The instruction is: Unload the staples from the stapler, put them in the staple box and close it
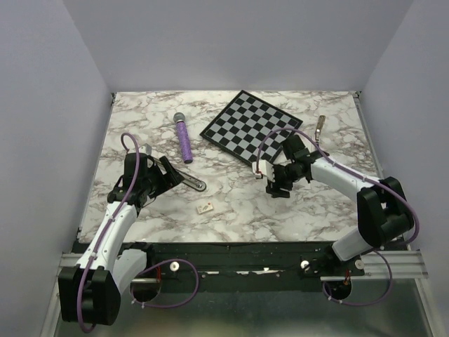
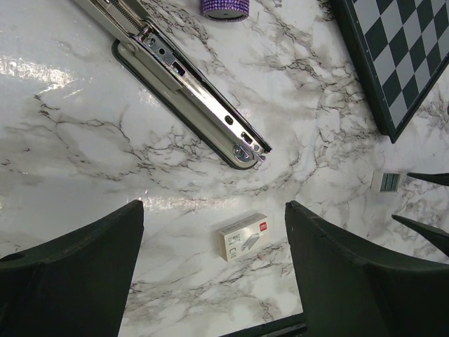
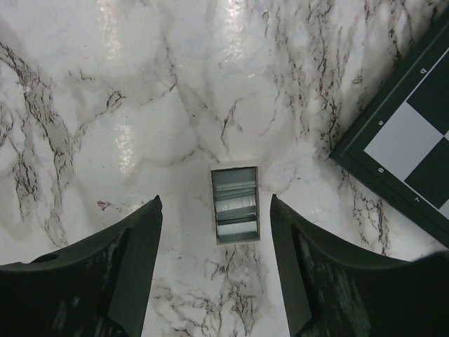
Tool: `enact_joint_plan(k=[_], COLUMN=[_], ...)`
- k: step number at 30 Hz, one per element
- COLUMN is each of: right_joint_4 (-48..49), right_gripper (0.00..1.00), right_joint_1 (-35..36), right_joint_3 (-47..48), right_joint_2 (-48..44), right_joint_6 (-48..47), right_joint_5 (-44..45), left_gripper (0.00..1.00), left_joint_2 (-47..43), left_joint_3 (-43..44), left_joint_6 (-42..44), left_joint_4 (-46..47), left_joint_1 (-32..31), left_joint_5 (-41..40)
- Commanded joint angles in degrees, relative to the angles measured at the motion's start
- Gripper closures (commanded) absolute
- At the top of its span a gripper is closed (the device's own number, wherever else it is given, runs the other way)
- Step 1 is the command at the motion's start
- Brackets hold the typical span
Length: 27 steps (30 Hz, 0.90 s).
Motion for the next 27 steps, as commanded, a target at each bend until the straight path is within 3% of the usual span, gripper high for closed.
enact_joint_plan(k=[1, 27], right_joint_4=[4.1, -1.0], right_gripper=[0.30, 0.36], right_joint_1=[-0.6, -0.8], right_joint_3=[-2.2, 4.1], right_joint_2=[0.2, 10.0], right_joint_6=[-4.6, -4.8], right_joint_5=[-1.2, 0.4], left_gripper=[0.12, 0.12], left_joint_2=[-0.5, 0.3], left_joint_3=[0.2, 0.5], left_joint_6=[0.5, 0.6], left_joint_4=[-0.1, -0.1], left_joint_1=[-0.3, -0.3], left_joint_5=[-0.2, -0.9])
